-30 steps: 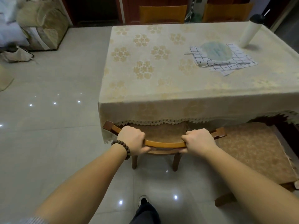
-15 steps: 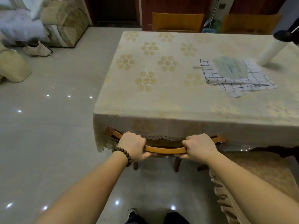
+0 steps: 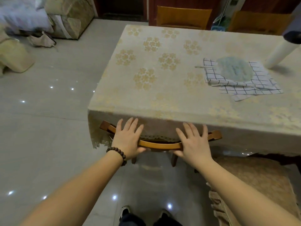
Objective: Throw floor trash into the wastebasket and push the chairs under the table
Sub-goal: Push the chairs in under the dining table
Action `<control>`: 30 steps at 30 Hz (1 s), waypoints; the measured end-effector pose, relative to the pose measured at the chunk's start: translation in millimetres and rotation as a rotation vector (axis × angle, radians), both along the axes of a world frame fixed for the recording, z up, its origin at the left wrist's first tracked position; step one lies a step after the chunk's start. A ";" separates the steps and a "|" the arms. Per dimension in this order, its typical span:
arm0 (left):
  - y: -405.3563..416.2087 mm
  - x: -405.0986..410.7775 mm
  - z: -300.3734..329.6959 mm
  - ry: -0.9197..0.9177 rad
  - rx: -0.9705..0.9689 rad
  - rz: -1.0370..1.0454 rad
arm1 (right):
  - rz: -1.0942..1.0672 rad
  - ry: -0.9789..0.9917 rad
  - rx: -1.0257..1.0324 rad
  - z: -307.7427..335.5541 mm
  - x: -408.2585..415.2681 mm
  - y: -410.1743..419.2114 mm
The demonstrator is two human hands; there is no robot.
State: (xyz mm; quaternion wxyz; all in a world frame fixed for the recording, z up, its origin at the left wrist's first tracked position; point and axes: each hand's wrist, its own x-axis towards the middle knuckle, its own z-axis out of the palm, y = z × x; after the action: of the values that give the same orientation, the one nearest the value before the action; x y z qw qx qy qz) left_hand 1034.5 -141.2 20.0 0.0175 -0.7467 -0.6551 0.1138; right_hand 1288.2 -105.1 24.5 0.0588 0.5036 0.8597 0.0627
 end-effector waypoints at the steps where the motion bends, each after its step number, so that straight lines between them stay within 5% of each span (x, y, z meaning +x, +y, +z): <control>1: -7.4 1.0 -1.3 -0.007 0.045 0.034 | -0.027 0.047 0.039 1.3 0.3 -4.8; 7: -24.1 2.3 -8.4 -0.143 0.108 0.277 | -0.168 0.076 -0.040 -1.9 -0.5 -13.9; 18: 9.3 -74.1 -1.2 -0.065 0.062 0.220 | -0.229 0.099 -0.019 -15.7 -70.7 -5.4; 30: -1.1 -31.3 -11.3 -0.082 0.087 0.254 | -0.111 0.196 0.013 -16.6 -22.5 3.7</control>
State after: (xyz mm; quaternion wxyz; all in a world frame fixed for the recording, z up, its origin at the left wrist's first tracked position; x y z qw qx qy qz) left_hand 1003.2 -142.4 8.7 0.0087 -0.6605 -0.7487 0.0560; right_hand 1265.7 -101.4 7.8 -0.0254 0.5545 0.8316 0.0157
